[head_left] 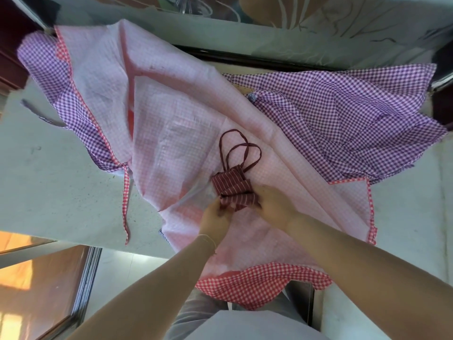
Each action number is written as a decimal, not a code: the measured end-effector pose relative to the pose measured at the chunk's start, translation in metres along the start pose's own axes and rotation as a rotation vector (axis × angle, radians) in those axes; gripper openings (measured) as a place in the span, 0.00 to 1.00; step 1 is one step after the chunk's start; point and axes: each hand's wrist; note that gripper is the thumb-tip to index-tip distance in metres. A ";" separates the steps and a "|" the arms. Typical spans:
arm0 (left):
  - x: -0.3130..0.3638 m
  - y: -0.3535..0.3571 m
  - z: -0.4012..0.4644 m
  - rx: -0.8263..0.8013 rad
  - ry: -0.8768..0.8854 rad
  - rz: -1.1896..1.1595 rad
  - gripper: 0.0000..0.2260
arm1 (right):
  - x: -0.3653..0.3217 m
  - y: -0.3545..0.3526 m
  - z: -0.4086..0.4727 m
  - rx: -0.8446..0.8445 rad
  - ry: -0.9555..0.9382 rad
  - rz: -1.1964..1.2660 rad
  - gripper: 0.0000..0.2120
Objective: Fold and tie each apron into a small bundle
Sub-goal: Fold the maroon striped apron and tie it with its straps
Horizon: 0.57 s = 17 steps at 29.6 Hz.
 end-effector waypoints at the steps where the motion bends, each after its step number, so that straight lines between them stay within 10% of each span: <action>1: 0.001 0.002 0.001 0.039 -0.074 -0.077 0.04 | -0.003 0.003 0.005 -0.006 0.016 -0.017 0.18; 8: 0.020 0.007 0.022 0.148 -0.297 -0.126 0.18 | -0.024 0.015 0.024 -0.061 0.284 -0.119 0.28; 17: 0.009 0.005 0.057 0.233 -0.567 -0.161 0.24 | -0.052 0.016 0.045 0.079 1.014 0.503 0.36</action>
Point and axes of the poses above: each hand's wrist, its own z-axis towards the middle knuckle, its own y-axis out of the palm, x = y × z, and after that the axes turned 13 degrees about x, right-handed
